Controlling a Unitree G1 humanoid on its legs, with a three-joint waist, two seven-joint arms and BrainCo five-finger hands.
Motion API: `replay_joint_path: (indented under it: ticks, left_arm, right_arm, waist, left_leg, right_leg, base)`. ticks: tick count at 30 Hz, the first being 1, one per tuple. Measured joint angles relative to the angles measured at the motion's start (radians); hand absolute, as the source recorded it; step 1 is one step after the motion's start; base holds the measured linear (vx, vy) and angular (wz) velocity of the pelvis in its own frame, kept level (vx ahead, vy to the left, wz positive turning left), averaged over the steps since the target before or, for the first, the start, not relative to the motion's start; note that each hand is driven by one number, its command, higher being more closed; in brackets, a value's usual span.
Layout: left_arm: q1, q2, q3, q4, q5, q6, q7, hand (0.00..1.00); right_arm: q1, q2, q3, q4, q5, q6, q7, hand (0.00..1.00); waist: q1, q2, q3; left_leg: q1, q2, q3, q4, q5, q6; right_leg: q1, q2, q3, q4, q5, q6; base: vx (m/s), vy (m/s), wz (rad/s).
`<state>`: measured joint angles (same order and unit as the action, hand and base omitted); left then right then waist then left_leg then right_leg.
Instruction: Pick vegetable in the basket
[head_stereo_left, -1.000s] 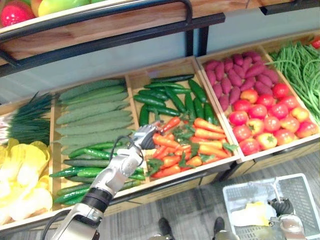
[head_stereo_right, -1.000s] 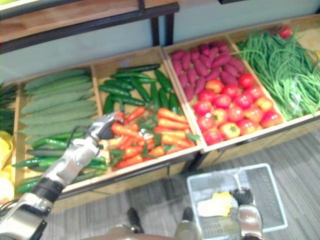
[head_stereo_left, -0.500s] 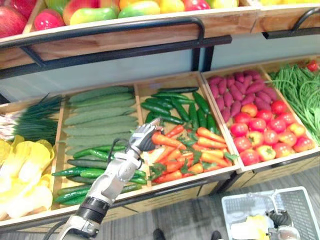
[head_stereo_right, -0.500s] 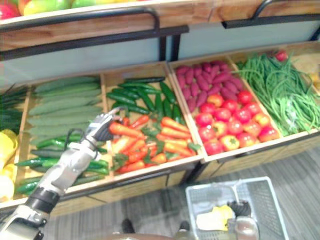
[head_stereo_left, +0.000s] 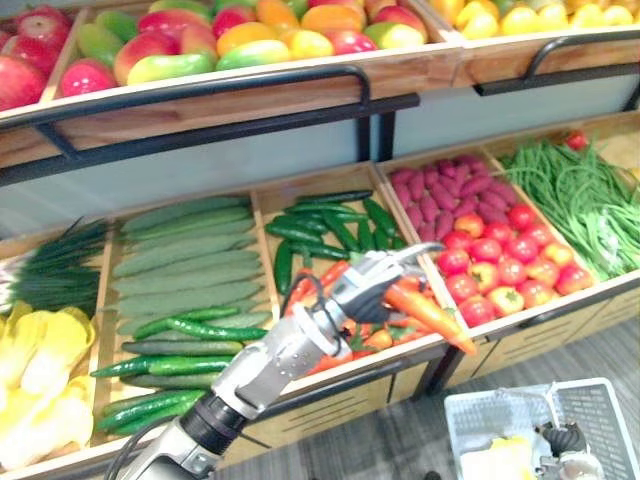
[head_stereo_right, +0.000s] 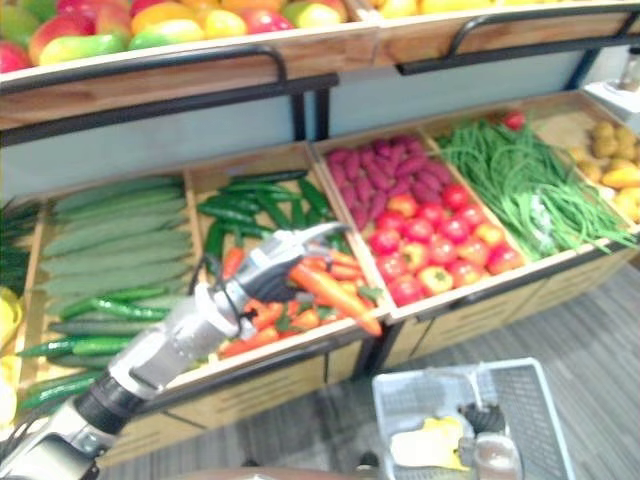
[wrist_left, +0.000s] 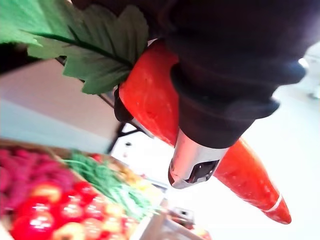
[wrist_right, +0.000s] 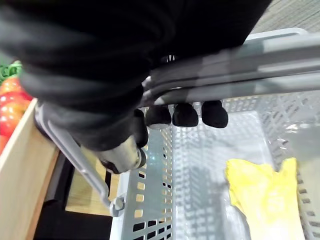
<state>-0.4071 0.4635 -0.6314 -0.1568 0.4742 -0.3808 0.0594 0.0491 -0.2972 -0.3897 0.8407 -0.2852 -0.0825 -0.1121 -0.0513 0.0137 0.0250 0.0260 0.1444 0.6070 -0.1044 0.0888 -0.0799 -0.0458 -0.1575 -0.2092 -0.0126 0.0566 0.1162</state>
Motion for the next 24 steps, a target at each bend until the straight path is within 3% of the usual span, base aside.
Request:
replay_joint_path:
  ticks: [5, 9, 13, 16, 24]
  left_arm:
    - [-0.084, -0.077, -0.145, 0.019, -0.002, -0.011, -0.034, 1.0]
    - [-0.126, -0.163, -0.252, 0.088, -0.004, -0.017, -0.086, 1.0]
    - [-0.148, -0.208, -0.297, 0.135, -0.038, -0.016, -0.113, 1.0]
    - [-0.151, -0.245, -0.319, 0.191, -0.037, -0.012, -0.142, 1.0]
    - [-0.152, -0.288, -0.35, 0.296, -0.035, -0.006, -0.159, 1.0]
  right_arm:
    - [0.033, -0.032, 0.024, -0.222, -0.021, 0.011, 0.041, 1.0]
    - [0.076, -0.046, 0.036, -0.426, -0.018, 0.015, 0.078, 1.0]
    - [0.092, -0.062, 0.049, -0.566, -0.009, 0.017, 0.122, 1.0]
    - [0.111, -0.126, 0.081, -0.682, 0.021, 0.019, 0.168, 1.0]
    - [0.153, -0.186, 0.088, -0.77, 0.1, 0.019, 0.248, 1.0]
  waist:
    - [-0.029, -0.004, 0.0]
    - [-0.032, -0.004, 0.0]
    - [-0.03, -0.004, 0.0]
    - [-0.029, -0.003, -0.001]
    - [-0.038, -0.002, -0.003]
  left_leg:
    - [0.037, -0.004, 0.07, 0.0, -0.023, -0.005]
    - [0.062, -0.005, 0.13, 0.0, -0.042, -0.006]
    - [0.072, -0.002, 0.177, 0.001, -0.049, -0.006]
    - [0.084, 0.003, 0.202, 0.001, -0.052, -0.011]
    - [0.078, 0.005, 0.206, 0.002, -0.053, -0.014]
  right_leg:
    - [-0.006, 0.0, 0.062, 0.007, 0.006, -0.001]
    - [-0.024, 0.007, 0.118, 0.025, 0.007, 0.002]
    - [-0.039, 0.012, 0.146, 0.033, 0.007, 0.003]
    - [-0.039, 0.019, 0.162, 0.032, 0.006, 0.003]
    - [-0.053, 0.021, 0.163, 0.033, 0.005, 0.005]
  base:
    - [-0.01, -0.012, -0.42]
    - [0.01, -0.013, -0.37]
    - [0.01, -0.024, -0.23]
    - [0.03, -0.031, -0.17]
    - [0.02, -0.018, -0.01]
